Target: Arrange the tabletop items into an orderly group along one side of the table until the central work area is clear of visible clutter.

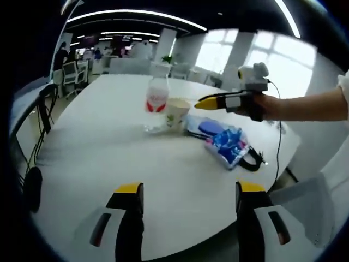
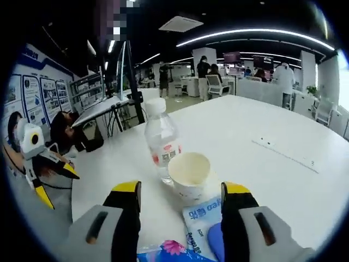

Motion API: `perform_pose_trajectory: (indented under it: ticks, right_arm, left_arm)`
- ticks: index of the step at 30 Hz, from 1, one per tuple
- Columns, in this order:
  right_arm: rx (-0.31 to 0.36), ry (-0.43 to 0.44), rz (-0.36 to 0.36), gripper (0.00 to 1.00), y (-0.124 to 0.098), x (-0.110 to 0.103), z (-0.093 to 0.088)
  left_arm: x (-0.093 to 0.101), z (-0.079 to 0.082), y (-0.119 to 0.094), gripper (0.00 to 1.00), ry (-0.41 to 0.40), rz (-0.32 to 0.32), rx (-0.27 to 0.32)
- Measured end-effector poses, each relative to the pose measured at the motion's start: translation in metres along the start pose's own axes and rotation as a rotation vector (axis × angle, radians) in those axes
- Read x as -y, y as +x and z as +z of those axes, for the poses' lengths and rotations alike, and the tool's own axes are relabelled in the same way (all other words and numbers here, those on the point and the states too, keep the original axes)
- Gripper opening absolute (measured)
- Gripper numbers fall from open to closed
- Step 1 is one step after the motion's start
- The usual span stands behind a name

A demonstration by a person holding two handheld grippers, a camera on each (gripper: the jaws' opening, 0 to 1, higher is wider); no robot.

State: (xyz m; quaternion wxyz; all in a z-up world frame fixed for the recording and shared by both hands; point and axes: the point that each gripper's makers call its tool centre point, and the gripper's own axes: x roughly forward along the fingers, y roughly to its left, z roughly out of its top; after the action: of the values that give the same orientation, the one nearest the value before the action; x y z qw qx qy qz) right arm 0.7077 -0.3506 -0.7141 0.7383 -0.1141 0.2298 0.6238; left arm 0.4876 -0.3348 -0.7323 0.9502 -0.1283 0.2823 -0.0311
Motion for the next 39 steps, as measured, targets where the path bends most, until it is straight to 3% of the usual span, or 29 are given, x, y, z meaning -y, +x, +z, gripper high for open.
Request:
perform_pose_trajectory:
  ticks: [2, 7, 12, 22, 26, 31, 35, 39]
  right_arm:
    - [0.005, 0.016, -0.009, 0.59, -0.008, -0.002, -0.002]
    - [0.004, 0.034, -0.033, 0.60, -0.030, -0.005, -0.011]
    - [0.016, 0.115, -0.090, 0.62, -0.046, 0.003, -0.018]
    - [-0.001, 0.194, -0.178, 0.62, -0.074, -0.010, -0.046]
    - [0.025, 0.254, -0.246, 0.62, -0.089, -0.015, -0.050]
    - [0.032, 0.249, -0.243, 0.62, -0.098, -0.020, -0.054]
    - [0.034, 0.229, -0.242, 0.62, -0.109, -0.007, -0.061]
    - [0.077, 0.298, -0.246, 0.62, -0.123, 0.007, -0.069]
  left_arm:
    - [0.013, 0.001, 0.001, 0.65, 0.012, -0.032, 0.007]
    - [0.011, -0.002, 0.001, 0.68, 0.015, -0.039, -0.001]
    - [0.012, -0.003, -0.001, 0.71, 0.012, -0.033, -0.006]
    - [0.028, -0.006, 0.001, 0.73, 0.010, -0.113, -0.030]
    - [0.024, -0.005, 0.001, 0.74, 0.002, -0.105, -0.026]
    - [0.018, -0.005, 0.005, 0.74, -0.029, -0.086, -0.021]
    - [0.014, -0.005, 0.002, 0.74, -0.016, -0.068, -0.018]
    - [0.011, 0.000, 0.003, 0.75, -0.023, -0.041, 0.008]
